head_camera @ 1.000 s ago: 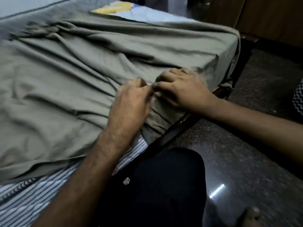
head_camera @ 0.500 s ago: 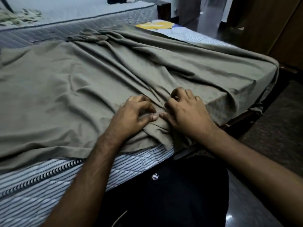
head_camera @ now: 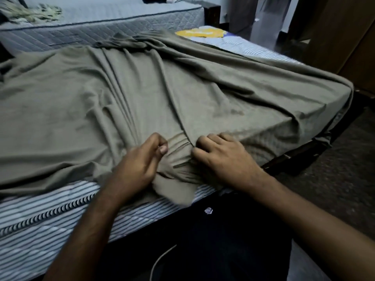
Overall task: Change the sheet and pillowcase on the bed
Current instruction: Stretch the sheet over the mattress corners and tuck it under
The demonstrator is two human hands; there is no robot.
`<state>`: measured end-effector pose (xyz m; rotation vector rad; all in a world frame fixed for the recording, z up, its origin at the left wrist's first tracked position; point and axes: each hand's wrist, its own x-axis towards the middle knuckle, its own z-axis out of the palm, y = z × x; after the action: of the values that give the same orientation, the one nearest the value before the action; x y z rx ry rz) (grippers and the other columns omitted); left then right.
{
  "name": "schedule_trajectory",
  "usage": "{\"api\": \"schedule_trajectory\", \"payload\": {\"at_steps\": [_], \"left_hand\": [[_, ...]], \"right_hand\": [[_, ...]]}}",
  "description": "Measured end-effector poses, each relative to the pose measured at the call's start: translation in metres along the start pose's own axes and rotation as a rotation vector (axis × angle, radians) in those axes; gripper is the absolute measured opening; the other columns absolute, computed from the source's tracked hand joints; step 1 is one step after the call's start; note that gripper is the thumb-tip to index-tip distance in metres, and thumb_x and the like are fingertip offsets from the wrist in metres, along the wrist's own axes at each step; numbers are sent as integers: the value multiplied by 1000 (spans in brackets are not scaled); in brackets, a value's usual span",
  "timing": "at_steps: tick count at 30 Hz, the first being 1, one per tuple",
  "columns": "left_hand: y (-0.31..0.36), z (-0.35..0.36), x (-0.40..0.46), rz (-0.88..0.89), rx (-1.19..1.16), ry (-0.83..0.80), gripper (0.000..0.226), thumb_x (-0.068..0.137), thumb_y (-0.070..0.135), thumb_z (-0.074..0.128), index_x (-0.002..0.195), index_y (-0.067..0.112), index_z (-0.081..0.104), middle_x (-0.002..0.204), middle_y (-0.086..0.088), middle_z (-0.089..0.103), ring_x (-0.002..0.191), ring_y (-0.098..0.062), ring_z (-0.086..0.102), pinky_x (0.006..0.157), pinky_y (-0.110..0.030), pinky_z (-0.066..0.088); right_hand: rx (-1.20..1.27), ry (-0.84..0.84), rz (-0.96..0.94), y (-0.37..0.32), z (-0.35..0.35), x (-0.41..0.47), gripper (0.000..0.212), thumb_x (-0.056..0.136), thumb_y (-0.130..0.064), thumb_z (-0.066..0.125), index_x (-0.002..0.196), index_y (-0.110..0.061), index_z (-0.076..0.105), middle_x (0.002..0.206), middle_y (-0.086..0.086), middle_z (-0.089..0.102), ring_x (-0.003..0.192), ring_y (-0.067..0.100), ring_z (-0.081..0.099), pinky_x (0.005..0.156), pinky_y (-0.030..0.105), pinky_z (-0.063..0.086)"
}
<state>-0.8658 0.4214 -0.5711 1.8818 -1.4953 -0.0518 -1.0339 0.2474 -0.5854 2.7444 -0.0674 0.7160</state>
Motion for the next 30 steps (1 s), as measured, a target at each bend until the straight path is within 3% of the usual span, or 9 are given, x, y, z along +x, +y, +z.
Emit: {"api": "schedule_trajectory", "payload": {"at_steps": [5, 9, 14, 17, 20, 22, 24, 27, 30], "left_hand": [[-1, -27, -24, -269, 313, -226, 26, 90, 54, 59, 87, 29, 60, 64, 7, 60, 62, -9, 58, 60, -34, 46], [5, -41, -17, -442, 417, -496, 30, 75, 57, 78, 72, 29, 69, 61, 9, 63, 62, -3, 59, 62, -25, 45], [-3, -54, -30, -571, 435, -618, 22, 71, 52, 84, 69, 32, 77, 55, 12, 65, 71, -7, 69, 71, -28, 55], [-9, -61, -43, -616, 416, -663, 15, 68, 57, 84, 73, 44, 77, 62, 17, 69, 72, -2, 70, 72, -28, 56], [4, -62, -45, -557, 366, -714, 23, 66, 68, 77, 86, 66, 67, 76, 22, 74, 78, 1, 71, 77, -31, 58], [23, -52, -35, -487, 100, -537, 29, 71, 68, 76, 90, 46, 78, 73, 6, 76, 74, -18, 75, 69, -42, 61], [37, -35, -15, -429, -138, -170, 29, 84, 48, 77, 86, 19, 79, 67, -5, 74, 62, -32, 72, 54, -38, 57], [39, -8, 27, -287, -83, 226, 23, 96, 35, 65, 91, 15, 76, 79, 3, 76, 66, -11, 72, 54, -26, 54], [20, 14, 67, -223, 88, 211, 31, 94, 50, 62, 112, 28, 74, 106, 17, 71, 92, 4, 65, 83, -19, 51]], "right_hand": [[116, 48, -82, -59, 10, 9, 8, 91, -25, 53, 84, -22, 57, 84, -1, 58, 84, 21, 57, 70, 36, 37], [251, -36, -106, -72, 18, 3, 14, 88, -25, 46, 88, -20, 59, 87, 0, 60, 82, 21, 58, 69, 34, 40], [499, -123, -13, -103, 23, 2, 4, 85, -18, 53, 87, -15, 54, 87, 5, 58, 73, 27, 63, 50, 35, 49], [535, -217, -39, -114, 27, 6, 7, 86, -18, 64, 92, -17, 61, 90, 3, 60, 77, 25, 67, 50, 32, 42], [451, -247, -189, -89, 19, 17, 21, 92, -28, 49, 104, -24, 65, 95, -2, 66, 75, 23, 70, 48, 29, 38], [410, -83, -218, -62, 3, 24, 27, 90, -27, 45, 100, -20, 70, 86, 2, 70, 62, 25, 69, 43, 27, 39], [401, 57, -106, -25, -6, 33, 25, 94, -24, 48, 102, -14, 70, 88, 7, 70, 69, 31, 69, 46, 37, 48], [330, 57, 151, 43, -2, 47, 34, 102, -38, 41, 109, -17, 67, 102, 6, 67, 89, 32, 64, 69, 48, 50], [317, -166, 212, 109, 21, 54, 47, 98, -49, 37, 125, -21, 63, 127, 5, 61, 110, 32, 60, 88, 48, 50]]}}
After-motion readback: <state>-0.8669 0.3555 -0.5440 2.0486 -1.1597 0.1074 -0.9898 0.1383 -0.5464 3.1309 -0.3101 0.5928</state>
